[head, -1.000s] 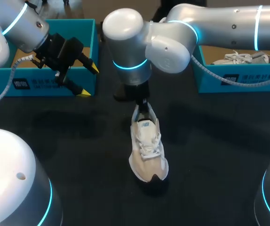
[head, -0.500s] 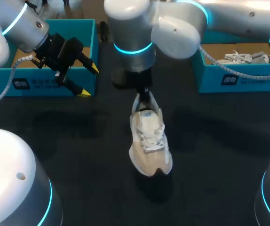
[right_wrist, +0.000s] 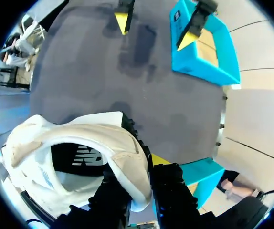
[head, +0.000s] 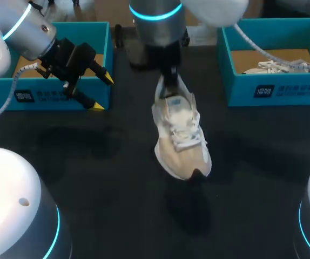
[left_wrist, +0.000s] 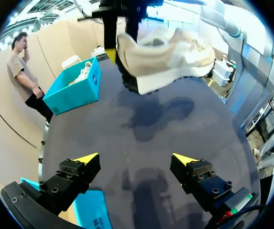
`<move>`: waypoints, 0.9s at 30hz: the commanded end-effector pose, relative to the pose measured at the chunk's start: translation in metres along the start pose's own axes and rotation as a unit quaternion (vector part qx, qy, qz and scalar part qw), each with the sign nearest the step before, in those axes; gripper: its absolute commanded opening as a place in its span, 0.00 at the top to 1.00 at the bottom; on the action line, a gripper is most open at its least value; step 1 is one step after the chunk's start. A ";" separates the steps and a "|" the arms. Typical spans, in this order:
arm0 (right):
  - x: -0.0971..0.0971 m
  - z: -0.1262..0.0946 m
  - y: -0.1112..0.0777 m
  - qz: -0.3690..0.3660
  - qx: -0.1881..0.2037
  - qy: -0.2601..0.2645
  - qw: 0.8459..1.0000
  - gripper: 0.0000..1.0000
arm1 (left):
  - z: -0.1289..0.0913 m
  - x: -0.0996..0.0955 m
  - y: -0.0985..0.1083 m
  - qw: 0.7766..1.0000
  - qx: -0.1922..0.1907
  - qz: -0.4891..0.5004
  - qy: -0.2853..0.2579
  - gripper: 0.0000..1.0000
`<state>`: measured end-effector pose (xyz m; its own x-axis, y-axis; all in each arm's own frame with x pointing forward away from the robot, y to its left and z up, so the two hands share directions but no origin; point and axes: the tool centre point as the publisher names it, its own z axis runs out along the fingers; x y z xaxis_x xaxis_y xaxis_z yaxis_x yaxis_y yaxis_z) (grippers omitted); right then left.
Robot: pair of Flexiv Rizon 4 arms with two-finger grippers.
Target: Take the shoe out of the shoebox, open the shoe tongue, remove and reinsert the insole, then place the shoe into the shoebox
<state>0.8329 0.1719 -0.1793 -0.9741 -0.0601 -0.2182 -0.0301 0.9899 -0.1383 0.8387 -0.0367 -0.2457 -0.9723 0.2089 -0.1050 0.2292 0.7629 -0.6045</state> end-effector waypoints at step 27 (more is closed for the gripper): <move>-0.024 -0.069 -0.007 0.013 0.005 -0.044 0.999 1.00 | -0.001 0.001 -0.001 1.000 -0.002 0.000 0.000 0.00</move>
<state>0.8408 0.1767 -0.1072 -0.9503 -0.0446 -0.3080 0.0002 0.9896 -0.1440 0.8387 -0.0367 -0.2457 -0.9723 0.2088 -0.1049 0.2291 0.7629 -0.6045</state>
